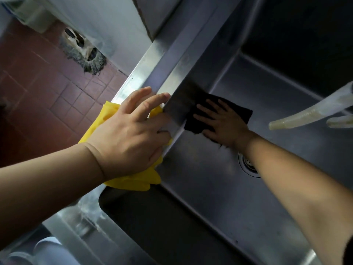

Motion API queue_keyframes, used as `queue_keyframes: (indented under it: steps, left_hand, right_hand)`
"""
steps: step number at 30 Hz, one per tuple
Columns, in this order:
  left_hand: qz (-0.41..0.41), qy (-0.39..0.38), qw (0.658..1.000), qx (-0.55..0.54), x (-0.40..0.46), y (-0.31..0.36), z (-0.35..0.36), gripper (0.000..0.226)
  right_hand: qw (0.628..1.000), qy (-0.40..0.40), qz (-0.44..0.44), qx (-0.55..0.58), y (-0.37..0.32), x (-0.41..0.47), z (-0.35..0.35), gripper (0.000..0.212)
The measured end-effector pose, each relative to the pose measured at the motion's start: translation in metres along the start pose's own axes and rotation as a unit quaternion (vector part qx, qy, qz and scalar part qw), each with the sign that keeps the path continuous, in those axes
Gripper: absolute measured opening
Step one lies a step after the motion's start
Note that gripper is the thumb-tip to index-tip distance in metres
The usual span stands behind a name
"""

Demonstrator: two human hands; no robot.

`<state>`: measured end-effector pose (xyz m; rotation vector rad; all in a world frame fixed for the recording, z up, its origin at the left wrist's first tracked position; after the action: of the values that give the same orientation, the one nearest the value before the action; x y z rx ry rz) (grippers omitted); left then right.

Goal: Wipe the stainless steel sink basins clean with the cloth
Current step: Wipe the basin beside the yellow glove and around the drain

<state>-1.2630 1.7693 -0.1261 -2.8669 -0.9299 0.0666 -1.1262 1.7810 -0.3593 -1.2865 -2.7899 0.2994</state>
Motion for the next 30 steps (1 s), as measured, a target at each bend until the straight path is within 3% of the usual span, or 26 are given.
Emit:
queue_keyframes:
  steps: [5,8,11,15,18,21,24,27,30]
  left_hand:
    - [-0.003,0.005,1.000,-0.007,-0.001,0.000,-0.002,0.029]
    - [-0.004,0.007,1.000,0.000,-0.002,0.001,-0.003,0.034]
    - [-0.002,0.005,1.000,0.008,-0.003,0.003,-0.004,0.040]
    - [-0.003,0.000,0.999,0.032,-0.004,0.005,-0.008,0.052]
    - [0.001,-0.013,0.997,0.076,-0.005,0.009,-0.010,0.056]
    - [-0.013,-0.009,0.993,0.116,-0.003,0.018,-0.010,0.047]
    - [-0.012,0.037,0.997,0.059,0.002,0.041,-0.014,0.041]
    - [-0.024,0.044,0.998,-0.035,0.016,0.066,-0.005,0.047]
    - [-0.073,-0.021,0.995,-0.058,0.031,0.071,0.029,0.045]
  right_hand:
    - [0.977,-0.008,0.215,-0.013,0.059,-0.014,-0.013,0.060]
    - [0.953,-0.015,0.301,0.028,0.038,-0.016,-0.008,0.061]
    - [0.961,-0.006,0.275,0.040,-0.032,-0.015,0.004,0.061]
    - [0.981,-0.036,0.172,0.082,-0.140,-0.026,0.029,0.060]
    - [0.985,-0.051,0.129,0.106,-0.186,-0.032,0.037,0.059]
    - [0.990,-0.053,0.099,0.091,-0.182,-0.035,0.039,0.058]
    - [0.994,-0.038,0.073,0.073,-0.158,-0.034,0.037,0.057]
    - [0.987,-0.003,0.150,0.058,-0.102,-0.027,0.028,0.062]
    - [0.967,-0.003,0.251,0.033,-0.033,-0.025,0.015,0.072]
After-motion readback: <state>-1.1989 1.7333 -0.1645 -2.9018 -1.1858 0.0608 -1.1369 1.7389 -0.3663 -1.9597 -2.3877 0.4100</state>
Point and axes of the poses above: each hand's wrist, its own x-axis towards the middle knuckle, its own z-axis out of the palm, y = z × x, the point moved 9 cm from there along x, towards the middle knuckle, and after that the axes turned 15 degrees about -z, right-handed, at the moved point
